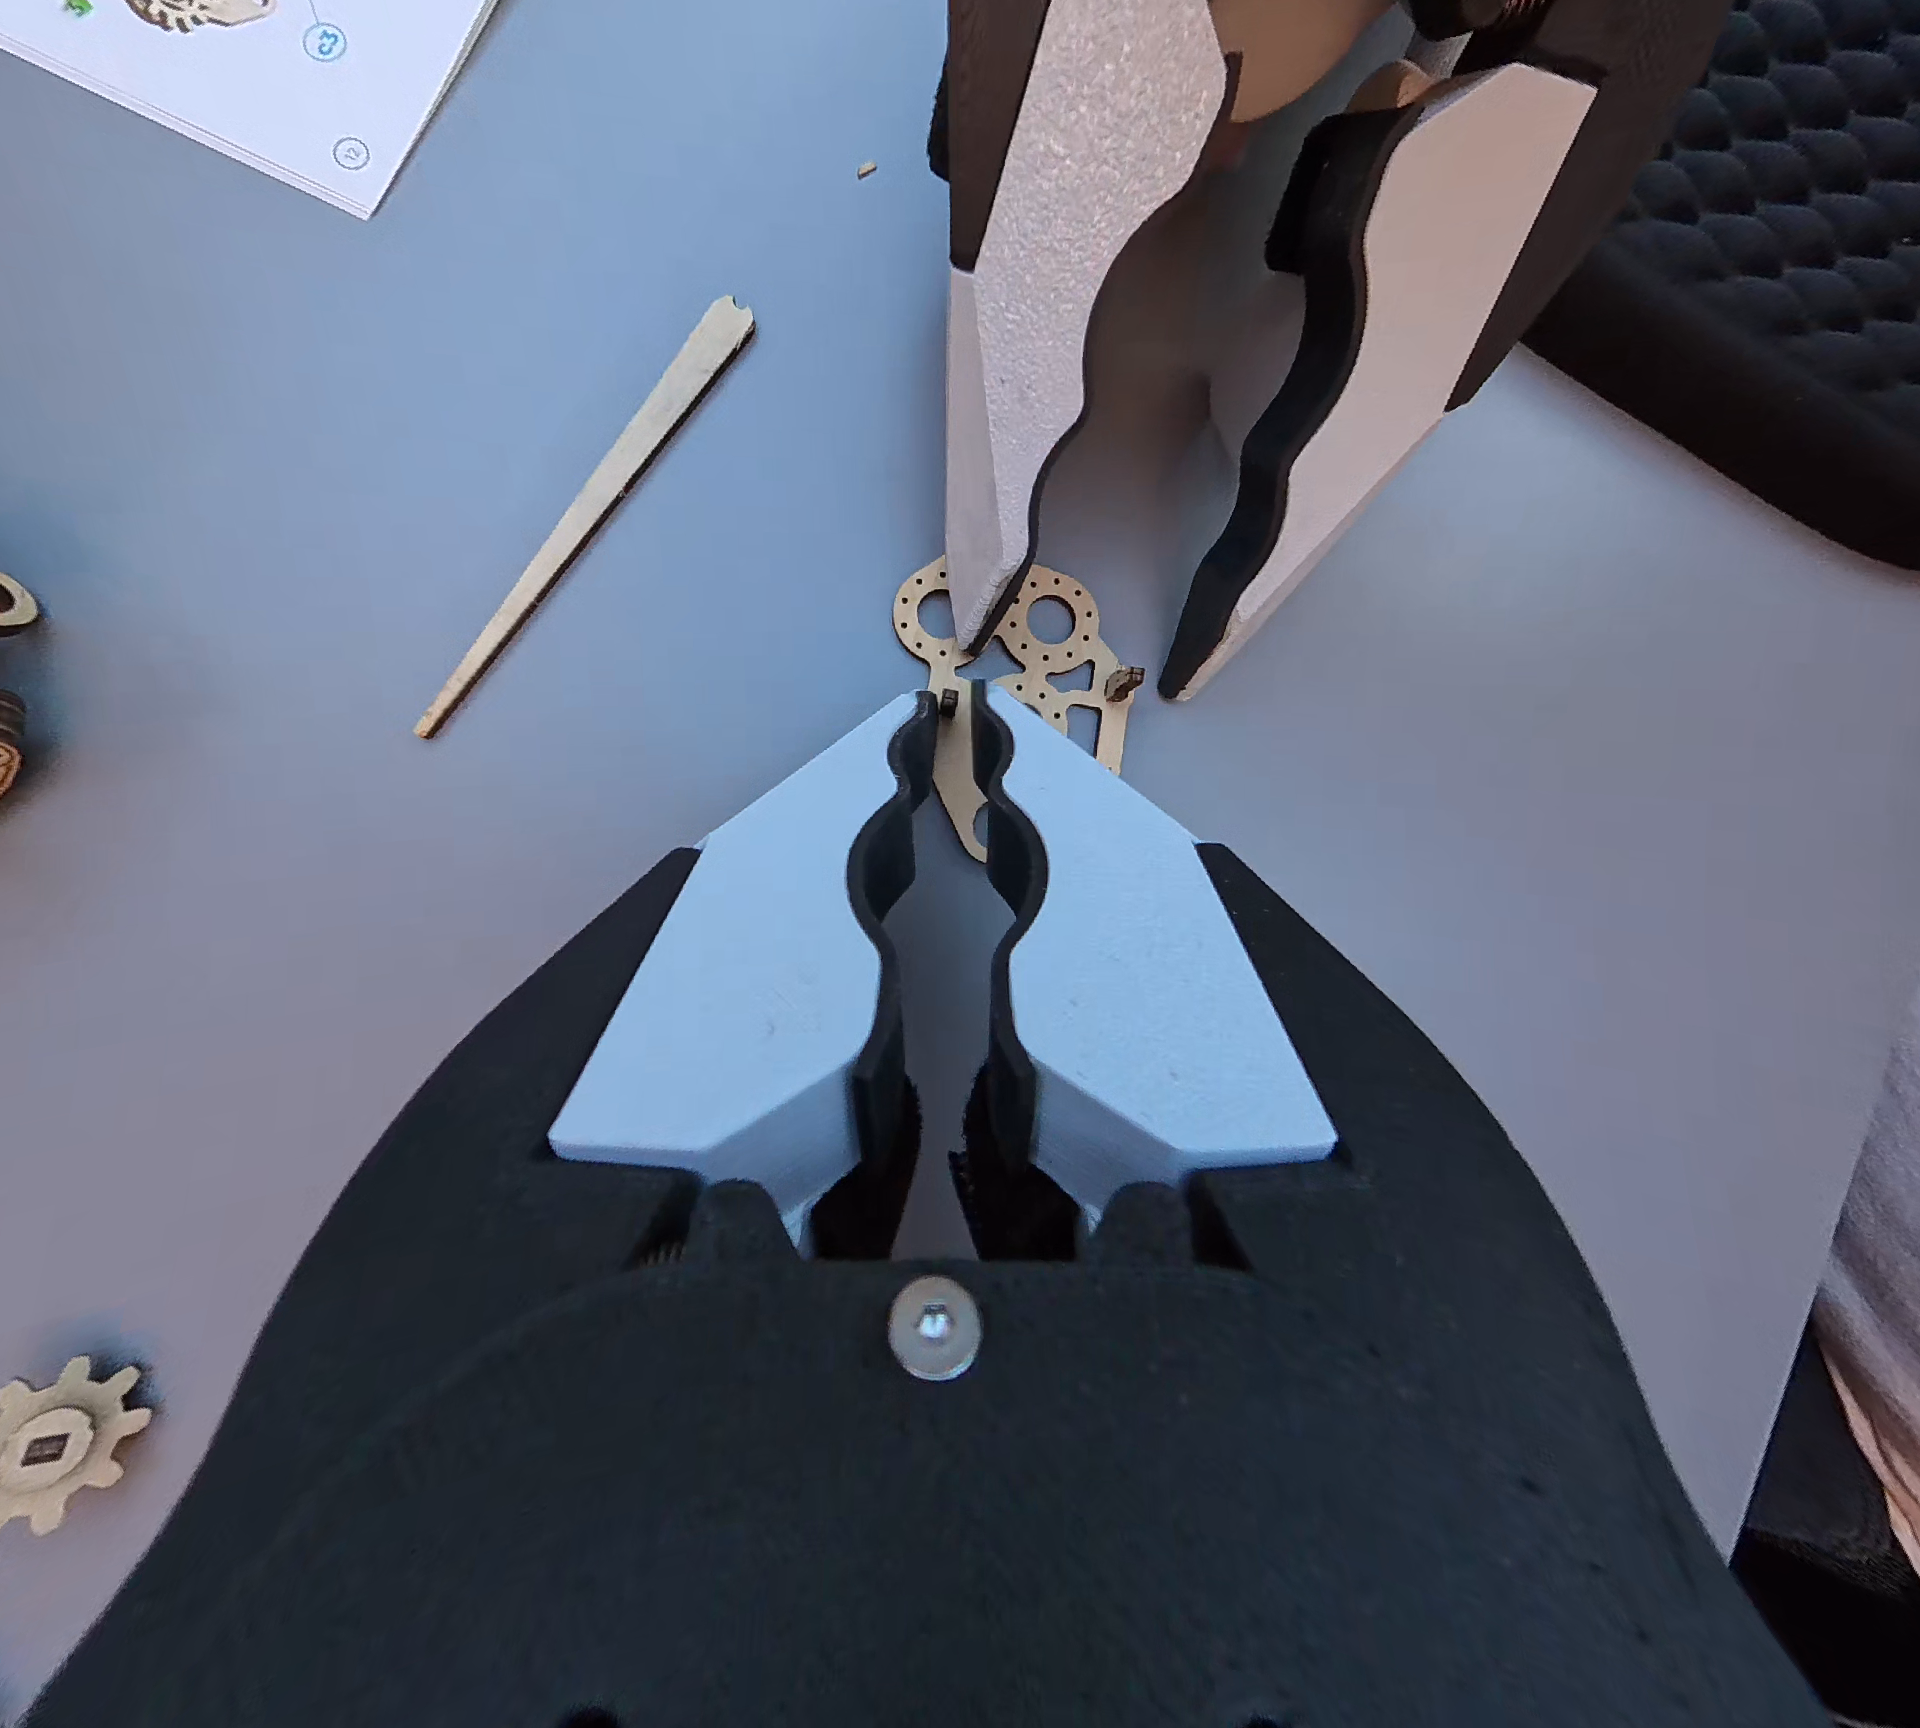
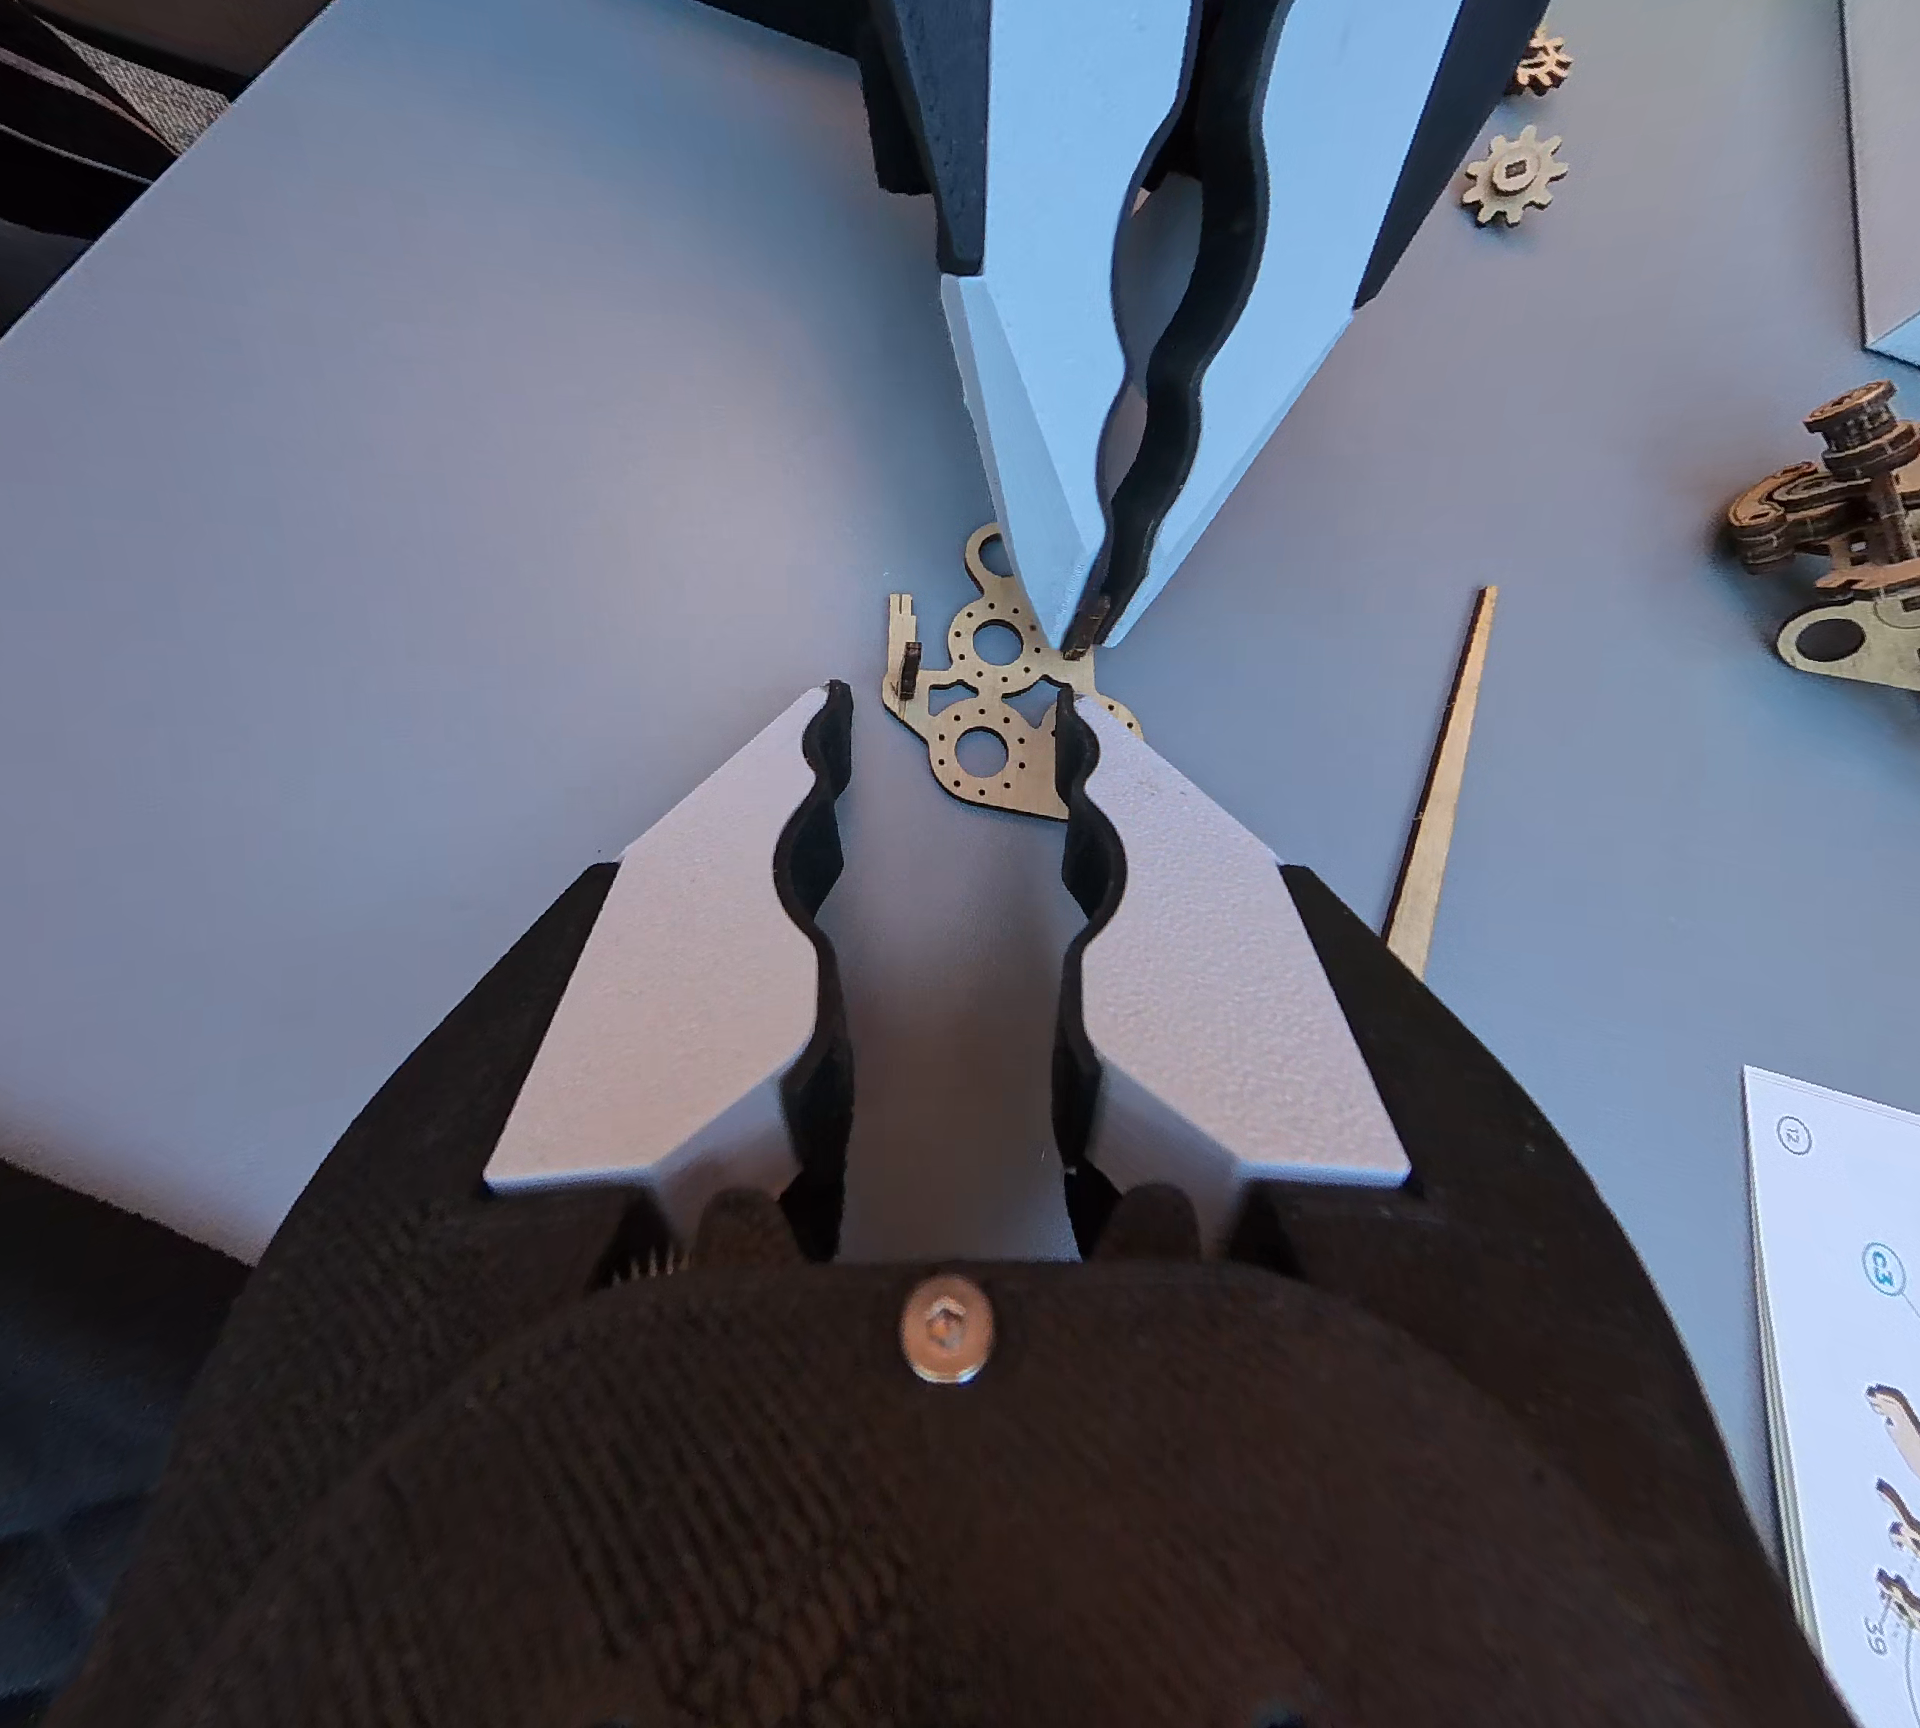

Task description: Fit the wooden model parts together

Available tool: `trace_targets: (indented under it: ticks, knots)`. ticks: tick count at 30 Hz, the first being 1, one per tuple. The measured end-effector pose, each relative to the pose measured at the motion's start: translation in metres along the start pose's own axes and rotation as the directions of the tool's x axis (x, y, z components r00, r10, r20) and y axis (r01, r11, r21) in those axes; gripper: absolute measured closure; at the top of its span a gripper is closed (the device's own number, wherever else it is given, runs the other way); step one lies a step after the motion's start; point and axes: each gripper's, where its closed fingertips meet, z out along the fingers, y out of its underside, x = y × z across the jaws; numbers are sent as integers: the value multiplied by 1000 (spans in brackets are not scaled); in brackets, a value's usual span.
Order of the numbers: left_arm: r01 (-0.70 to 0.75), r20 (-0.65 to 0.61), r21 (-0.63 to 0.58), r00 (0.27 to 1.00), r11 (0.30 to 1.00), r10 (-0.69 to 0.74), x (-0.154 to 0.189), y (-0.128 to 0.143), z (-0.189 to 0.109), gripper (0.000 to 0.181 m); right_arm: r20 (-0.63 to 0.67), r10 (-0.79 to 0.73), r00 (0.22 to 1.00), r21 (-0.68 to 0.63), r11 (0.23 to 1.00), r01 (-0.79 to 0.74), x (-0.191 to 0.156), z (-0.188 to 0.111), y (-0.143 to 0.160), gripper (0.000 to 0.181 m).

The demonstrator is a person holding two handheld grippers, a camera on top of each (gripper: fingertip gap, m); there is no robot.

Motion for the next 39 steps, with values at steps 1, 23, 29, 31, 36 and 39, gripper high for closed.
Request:
trace_targets:
  ticks: [1, 23, 29, 31, 36, 39]
  knots:
    - [-3, 2, -1, 1000, 1000, 3, -1, 0, 0, 178, 0, 0, 1000, 0, 1000, 0, 0, 0, 0, 142]
    - [-33, 14, -111, 999, 993, 35, 0, 0, 0, 180, 2, 3, 1000, 0, 1000, -3, 0, 0, 0, 142]
    - [-53, 22, -133, 998, 990, 56, 0, 1, 0, 180, 4, 5, 1000, -1, 1000, -5, 0, 0, 0, 142]
    - [-64, 24, -144, 997, 988, 68, 0, 1, 1, 180, 4, 6, 1000, -1, 1000, -6, 0, 0, 0, 142]
    - [-84, 25, -160, 996, 984, 89, 0, 1, 1, 179, 4, 5, 1000, -1, 1000, -5, 0, 0, 0, 142]
    - [-99, 27, -174, 994, 980, 105, 0, 1, 1, 180, 4, 5, 1000, -1, 1000, -5, 0, 0, 0, 142]
